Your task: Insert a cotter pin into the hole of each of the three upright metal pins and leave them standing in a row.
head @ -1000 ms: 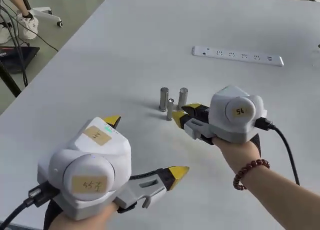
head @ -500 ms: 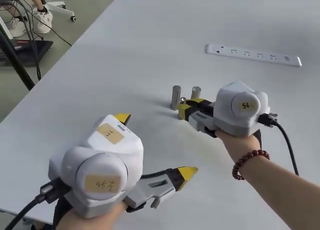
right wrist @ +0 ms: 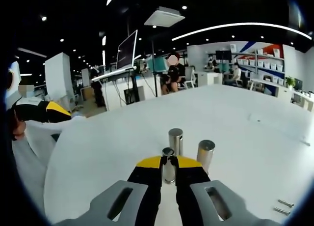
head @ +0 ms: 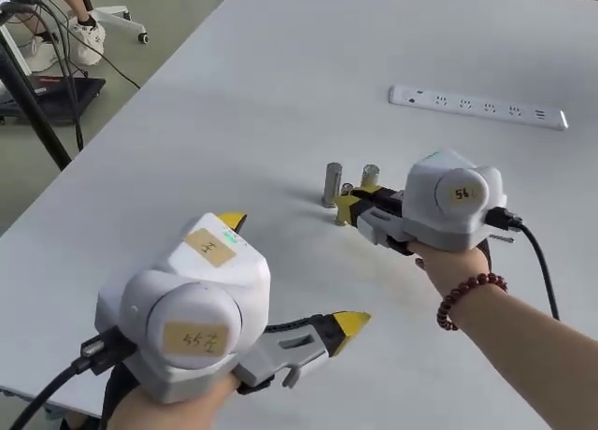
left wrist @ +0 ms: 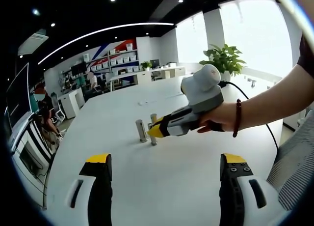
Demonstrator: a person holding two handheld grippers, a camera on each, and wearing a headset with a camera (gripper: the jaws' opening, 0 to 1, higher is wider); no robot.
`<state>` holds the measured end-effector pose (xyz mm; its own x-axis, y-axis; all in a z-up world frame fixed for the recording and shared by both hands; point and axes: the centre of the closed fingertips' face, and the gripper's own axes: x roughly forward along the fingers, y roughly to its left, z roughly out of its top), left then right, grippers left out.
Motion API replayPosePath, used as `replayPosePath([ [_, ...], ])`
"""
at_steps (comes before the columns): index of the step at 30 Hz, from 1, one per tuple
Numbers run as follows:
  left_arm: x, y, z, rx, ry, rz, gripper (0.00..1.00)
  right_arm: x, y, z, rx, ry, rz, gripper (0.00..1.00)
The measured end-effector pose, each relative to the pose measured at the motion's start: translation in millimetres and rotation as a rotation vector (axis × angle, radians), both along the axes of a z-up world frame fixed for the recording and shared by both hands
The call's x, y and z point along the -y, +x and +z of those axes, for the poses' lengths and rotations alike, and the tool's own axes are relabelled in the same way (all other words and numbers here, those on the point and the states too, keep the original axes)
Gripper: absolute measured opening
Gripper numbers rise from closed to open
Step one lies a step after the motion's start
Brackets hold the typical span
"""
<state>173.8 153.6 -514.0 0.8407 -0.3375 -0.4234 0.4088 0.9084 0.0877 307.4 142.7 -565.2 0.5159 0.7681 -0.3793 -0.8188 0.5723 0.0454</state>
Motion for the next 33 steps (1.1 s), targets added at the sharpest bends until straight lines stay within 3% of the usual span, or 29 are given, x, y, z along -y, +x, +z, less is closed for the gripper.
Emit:
replayPosePath([
  [9,0.9,-0.7,1.6,0.006,0.005,-0.008,0.90,5.6,-18.5,2.9,0.022,-0.047,0.110,0.04],
  [20,1.5,0.1,2.7,0.014,0.014,-0.013,0.90,17.1,-42.2,12.2,0.026,-0.037,0.234,0.04],
  [28,3.1,0.0,2.5,0.018,0.019,-0.022,0.90,29.2,-55.5,9.7,0.002,-0.040,0.311,0.04],
  [33,3.2,-0.4,1.4,0.014,0.018,-0.024,0.89,35.1,-67.6,6.9,0.018,-0.063,0.369,0.04],
])
